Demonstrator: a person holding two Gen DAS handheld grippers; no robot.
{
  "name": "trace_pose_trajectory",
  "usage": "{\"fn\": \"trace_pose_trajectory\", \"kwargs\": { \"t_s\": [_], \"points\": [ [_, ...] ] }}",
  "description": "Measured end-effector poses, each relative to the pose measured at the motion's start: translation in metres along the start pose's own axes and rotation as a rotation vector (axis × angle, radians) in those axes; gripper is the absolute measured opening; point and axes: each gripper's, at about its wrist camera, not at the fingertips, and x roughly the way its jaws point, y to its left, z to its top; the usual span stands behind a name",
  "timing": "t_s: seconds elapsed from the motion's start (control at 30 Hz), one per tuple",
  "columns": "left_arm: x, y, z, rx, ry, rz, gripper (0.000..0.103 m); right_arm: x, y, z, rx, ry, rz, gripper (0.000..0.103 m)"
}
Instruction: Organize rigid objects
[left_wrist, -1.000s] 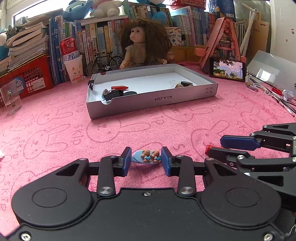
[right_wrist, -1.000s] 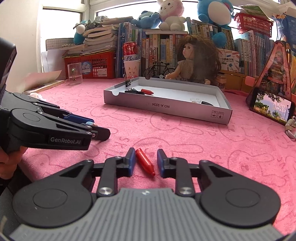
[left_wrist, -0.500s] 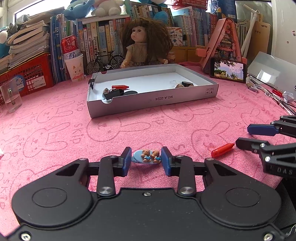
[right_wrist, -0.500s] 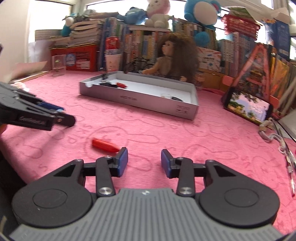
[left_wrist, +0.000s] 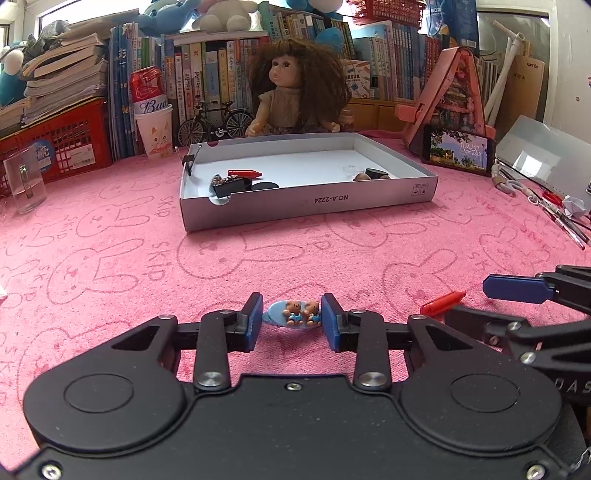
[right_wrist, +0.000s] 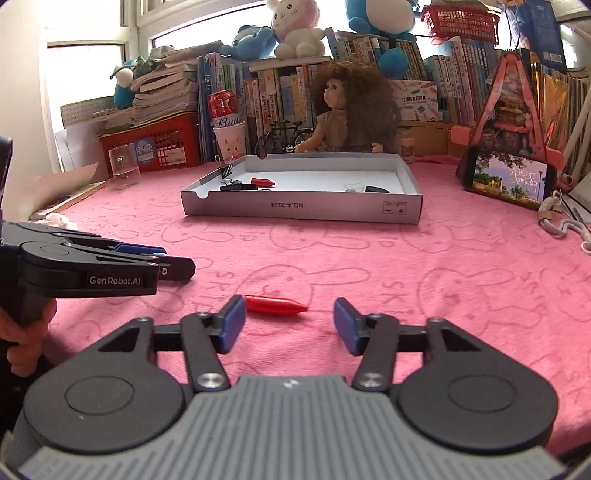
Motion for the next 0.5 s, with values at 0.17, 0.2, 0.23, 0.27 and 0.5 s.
{"fn": "trace_pose_trajectory", "kwargs": {
  "t_s": [0.17, 0.2, 0.23, 0.27, 0.5],
  "points": [
    [-0.003, 0.003, -0.004, -0.018, -0.012, 0.026, 0.033, 0.008, 0.018, 0.001, -0.010, -0.014, -0.078, 0.079],
    [-0.003, 0.003, -0.005, -0.018, -0.014, 0.031, 0.033, 0.010, 0.020, 0.001, -0.004, -0.010, -0.090, 0.079],
    [-0.004, 0.003, -0.005, -0.019, -0.016, 0.033, 0.033, 0.011, 0.021, 0.001, 0.002, -0.008, -0.098, 0.079],
    [-0.004, 0.003, -0.005, -0.020, -0.018, 0.035, 0.033, 0.013, 0.023, 0.000, 0.008, -0.007, -0.107, 0.079],
    [-0.005, 0.000, -0.006, -0.019, -0.031, 0.059, 0.040, 0.017, 0.028, -0.003, 0.009, -0.019, -0.132, 0.067]
  ]
}}
